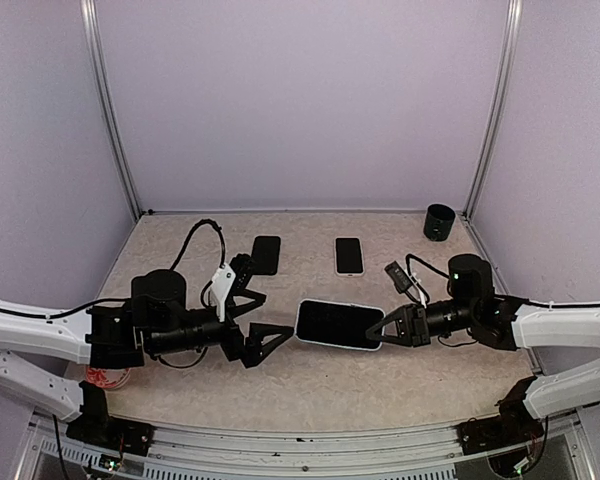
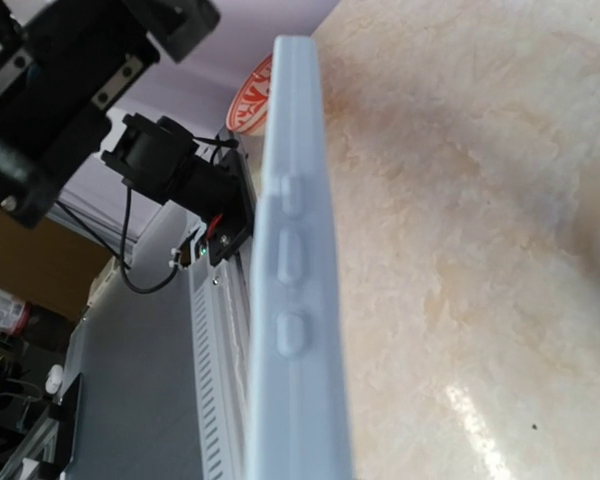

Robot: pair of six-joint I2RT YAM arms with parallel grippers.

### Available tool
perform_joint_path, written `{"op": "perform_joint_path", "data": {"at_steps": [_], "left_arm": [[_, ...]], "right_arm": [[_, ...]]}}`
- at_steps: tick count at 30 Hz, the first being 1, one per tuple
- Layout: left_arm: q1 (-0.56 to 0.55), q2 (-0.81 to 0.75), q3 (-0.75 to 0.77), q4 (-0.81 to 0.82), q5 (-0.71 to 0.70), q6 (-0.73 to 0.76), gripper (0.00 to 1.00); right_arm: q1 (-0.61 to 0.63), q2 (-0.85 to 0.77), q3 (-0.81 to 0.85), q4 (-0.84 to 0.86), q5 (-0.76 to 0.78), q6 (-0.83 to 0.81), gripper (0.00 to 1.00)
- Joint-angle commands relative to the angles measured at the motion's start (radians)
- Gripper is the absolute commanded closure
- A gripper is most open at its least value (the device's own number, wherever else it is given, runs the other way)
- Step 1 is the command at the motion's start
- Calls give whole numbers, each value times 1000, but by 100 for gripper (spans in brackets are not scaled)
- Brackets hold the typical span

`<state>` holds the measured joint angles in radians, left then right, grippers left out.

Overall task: Put the phone into the phone case
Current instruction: Press the phone case against the phone, then pass from the right arm to the left

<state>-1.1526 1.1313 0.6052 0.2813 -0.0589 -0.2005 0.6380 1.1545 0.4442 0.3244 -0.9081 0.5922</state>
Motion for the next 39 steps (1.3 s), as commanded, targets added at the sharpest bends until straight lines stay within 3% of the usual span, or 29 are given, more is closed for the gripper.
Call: {"op": "perform_joint_path", "data": {"at_steps": [1,13,20,29,39], "left_arm": [[-2,2,44,-42,-79,98,1],[-2,99,98,-101,-48,196,1],[-70,100,105,-125,-53,364,1],[-154,229,176,-185,-149,544,1],[-174,378,242,-185,-223,595,1]], "right_arm": [[-6,0,36,17,-15,-20,100],[-6,22,67,-69,-16,-54,100],[-6,55,109,-137,-29,-93,100],[0,85,130,-158,-56,-102,100],[42,102,162,-217,-50,-146,100]]}}
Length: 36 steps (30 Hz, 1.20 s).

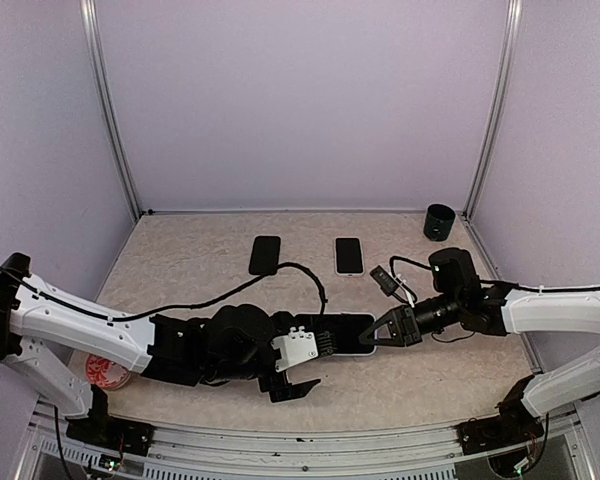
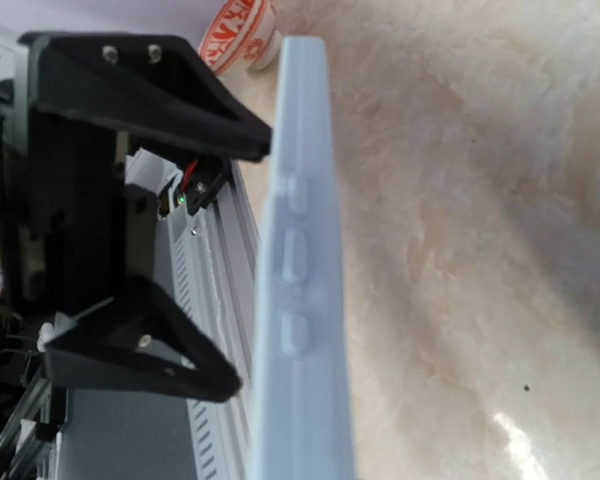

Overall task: Put the phone into the phone case
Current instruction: Pass from the right arm to the left

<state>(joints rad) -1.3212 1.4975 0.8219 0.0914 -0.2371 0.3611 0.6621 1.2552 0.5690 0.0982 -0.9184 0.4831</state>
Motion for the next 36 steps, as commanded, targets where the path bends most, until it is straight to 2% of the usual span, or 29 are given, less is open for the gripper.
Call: {"op": "perform_joint_path", "data": {"at_steps": [1,10,19,33,36], "left_arm": [[-6,11,21,21,-58,33,1],[-34,-37,-26,116,-120,98,1],[-46,12,19,10,-69,131,1],[-46,72,71,-31,-89,140,1],[-46,78,75,-39,-90,136,5]], "right_arm": [[20,2,36,9,-40,-38,100],[45,30,35,23,-34,-37,100],[71,41,58,13,-39,-41,100],[111,58,73,18,-45,-42,100],[111,61,75,18,-48,-41,100]]}}
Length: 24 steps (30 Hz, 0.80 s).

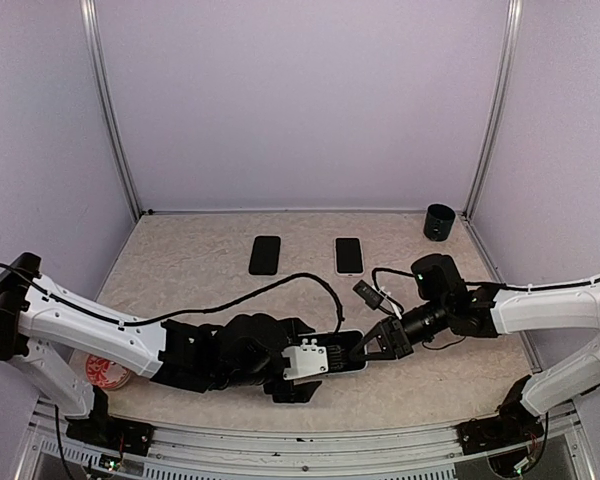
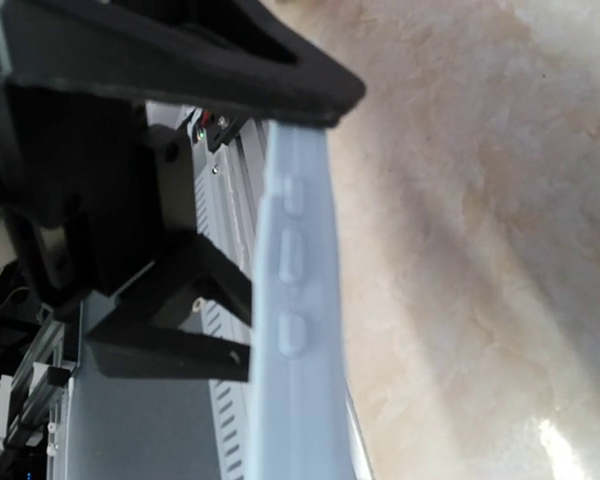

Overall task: Put the phone into the phone case
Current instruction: Pass from the right arm to the left

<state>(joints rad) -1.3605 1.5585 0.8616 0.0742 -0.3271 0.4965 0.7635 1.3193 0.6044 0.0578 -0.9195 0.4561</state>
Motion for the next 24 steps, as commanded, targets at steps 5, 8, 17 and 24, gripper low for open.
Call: {"op": "perform_joint_path", "data": {"at_steps": [5,8,17,24], "left_arm": [[-6,29,47,-29,3,-12,16],[-6,44,59,-43,0,-23,26],[-6,60,66,-51,-6,-41,41],[-3,66,64,-50,-11,-89,45]], "right_arm": [[11,-2,35,67,-51,-14,100],[10,-6,29,75,-55,-12,100],[11,-3,29,76,-58,-20,100],[10,9,41,55,-20,-27,68]]}}
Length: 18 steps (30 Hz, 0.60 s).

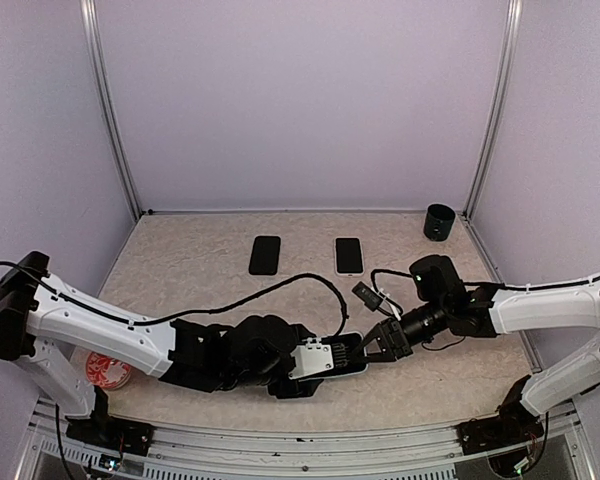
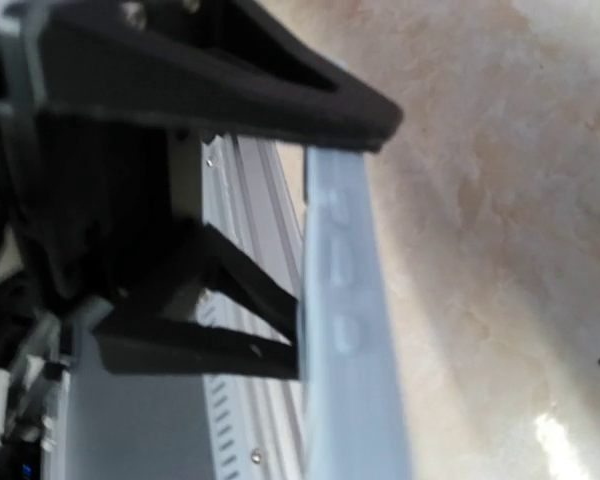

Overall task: Put the phone into the phone case
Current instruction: Pass from the right arm to the left, then place the phone with the phone case at the center of the board.

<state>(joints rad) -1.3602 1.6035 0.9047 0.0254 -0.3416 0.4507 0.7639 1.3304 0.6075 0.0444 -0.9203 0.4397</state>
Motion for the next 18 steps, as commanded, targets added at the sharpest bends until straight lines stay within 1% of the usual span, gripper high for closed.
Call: {"op": "perform_joint_path", "data": {"at_steps": [1,2,7,8,10,14,18], "left_arm": [[0,22,20,-3,3,-55,47],[3,22,21,-6,6,-67,48],[25,13,27,-20,23,-127,48],[30,13,34,-22,21,-145,48],[37,16,54,-60,16,-197,46],[60,22,87,-88,-7,-301,42],[96,24,109,-95,1,-431,43]], "right_arm": [[9,-3,39,66,-14,-12,64],[7,-5,40,63,-9,-12,60],[-20,-34,49,16,65,-16,30],[-32,-45,47,7,86,-14,26],[-57,-70,38,-1,115,-3,19],[-113,-117,15,-31,201,30,14],[-142,-156,3,-82,305,50,13]]}}
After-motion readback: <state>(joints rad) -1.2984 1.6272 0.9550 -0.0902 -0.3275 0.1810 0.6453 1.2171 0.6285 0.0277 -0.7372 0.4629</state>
